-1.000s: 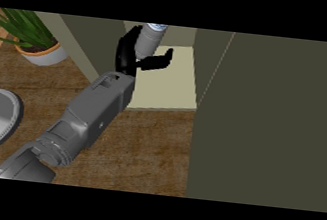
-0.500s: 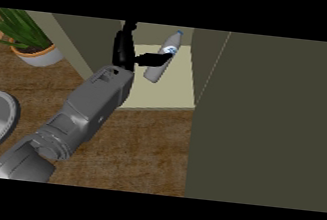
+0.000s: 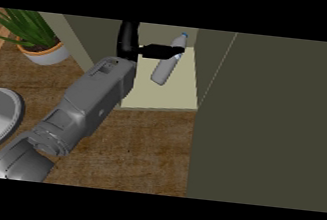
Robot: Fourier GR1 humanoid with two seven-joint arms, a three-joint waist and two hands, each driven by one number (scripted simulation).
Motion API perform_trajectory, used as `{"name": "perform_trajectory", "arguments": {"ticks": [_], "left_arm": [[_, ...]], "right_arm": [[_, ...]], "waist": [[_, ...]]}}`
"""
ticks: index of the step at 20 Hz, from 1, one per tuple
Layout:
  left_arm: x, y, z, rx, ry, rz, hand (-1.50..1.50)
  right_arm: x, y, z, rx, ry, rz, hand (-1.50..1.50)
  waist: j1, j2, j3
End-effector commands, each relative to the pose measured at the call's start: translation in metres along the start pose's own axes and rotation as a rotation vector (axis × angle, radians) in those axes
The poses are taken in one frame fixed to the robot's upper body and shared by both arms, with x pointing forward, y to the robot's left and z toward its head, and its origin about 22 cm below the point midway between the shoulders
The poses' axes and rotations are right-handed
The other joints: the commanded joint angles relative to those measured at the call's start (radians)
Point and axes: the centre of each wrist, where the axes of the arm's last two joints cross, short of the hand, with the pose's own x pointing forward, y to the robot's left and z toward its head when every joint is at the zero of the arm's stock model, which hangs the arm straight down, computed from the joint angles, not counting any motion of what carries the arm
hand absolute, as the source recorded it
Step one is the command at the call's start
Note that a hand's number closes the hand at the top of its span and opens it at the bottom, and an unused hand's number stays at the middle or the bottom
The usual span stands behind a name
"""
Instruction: Pick up the bottled water, place it into the cabinet and close the cabinet
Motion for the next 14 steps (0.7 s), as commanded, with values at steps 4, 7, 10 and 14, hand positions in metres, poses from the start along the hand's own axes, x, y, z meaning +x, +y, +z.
{"name": "perform_trajectory", "arguments": {"ticks": [4, 7, 10, 14], "left_arm": [[0.002, -0.024, 0.013, -0.093, -0.042, 0.156, -1.5], [0.003, -0.024, 0.012, -0.084, -0.02, 0.161, -1.5], [-0.015, -0.018, 0.027, -0.097, -0.022, 0.167, -1.5], [-0.014, -0.022, 0.039, -0.118, -0.022, 0.228, -1.5]], "right_arm": [[0.016, 0.005, -0.004, -0.027, -0.024, -0.053, -1.5], [0.021, 0.016, -0.007, -0.015, -0.02, -0.051, -1.5], [0.013, 0.01, 0.001, -0.015, 0.005, -0.036, -1.5], [0.019, 0.011, -0.003, -0.045, -0.008, -0.048, -1.5]], "waist": [[0.038, -0.017, 0.001], [0.041, -0.02, 0.001], [0.047, -0.026, 0.002], [0.061, -0.033, 0.002]]}}
